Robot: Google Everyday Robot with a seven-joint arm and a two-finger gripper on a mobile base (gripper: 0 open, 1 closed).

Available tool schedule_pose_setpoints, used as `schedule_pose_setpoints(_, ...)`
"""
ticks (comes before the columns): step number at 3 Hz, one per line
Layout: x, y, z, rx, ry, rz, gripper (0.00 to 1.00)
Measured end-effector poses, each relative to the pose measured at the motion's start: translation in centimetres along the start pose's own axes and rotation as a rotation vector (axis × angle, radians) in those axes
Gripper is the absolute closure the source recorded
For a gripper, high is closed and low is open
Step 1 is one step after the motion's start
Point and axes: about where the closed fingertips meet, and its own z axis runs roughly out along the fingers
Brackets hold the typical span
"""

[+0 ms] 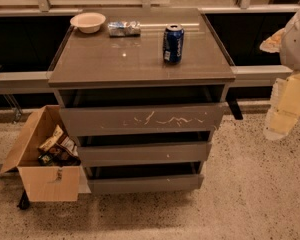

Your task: Open top drawer

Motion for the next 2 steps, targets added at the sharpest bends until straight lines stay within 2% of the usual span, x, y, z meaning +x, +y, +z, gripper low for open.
schedule_pose_setpoints(1, 0.0, 0.0, 0.0, 0.0, 0.0, 0.0, 0.0)
schedule_pose_setpoints(2, -0.3, 0.1, 3.3, -0.028, 0.012, -0.055, 0.0)
